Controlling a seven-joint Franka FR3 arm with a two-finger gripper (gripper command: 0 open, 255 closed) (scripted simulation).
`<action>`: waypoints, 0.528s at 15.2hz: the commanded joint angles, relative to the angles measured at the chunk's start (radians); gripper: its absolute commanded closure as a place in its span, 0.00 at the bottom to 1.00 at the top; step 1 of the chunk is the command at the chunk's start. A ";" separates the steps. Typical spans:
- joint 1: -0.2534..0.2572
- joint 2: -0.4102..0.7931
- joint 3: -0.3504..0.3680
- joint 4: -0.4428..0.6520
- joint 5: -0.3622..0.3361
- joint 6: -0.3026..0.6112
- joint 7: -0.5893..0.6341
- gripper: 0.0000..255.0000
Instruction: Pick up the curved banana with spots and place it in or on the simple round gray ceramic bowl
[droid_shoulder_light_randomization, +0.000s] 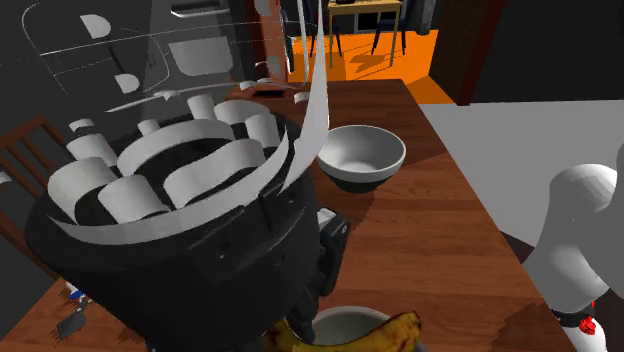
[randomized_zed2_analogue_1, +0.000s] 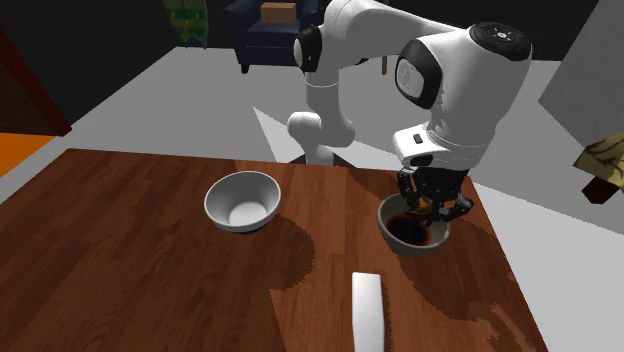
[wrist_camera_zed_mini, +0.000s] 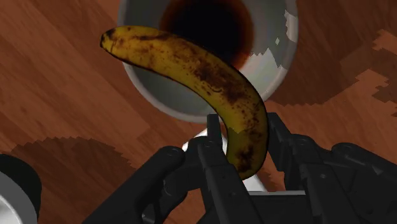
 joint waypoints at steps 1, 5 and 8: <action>0.030 -0.004 0.029 -0.008 0.005 0.007 0.060 1.00; 0.026 -0.023 0.026 -0.080 0.017 0.064 0.050 1.00; 0.024 -0.033 0.024 -0.130 0.023 0.106 0.044 1.00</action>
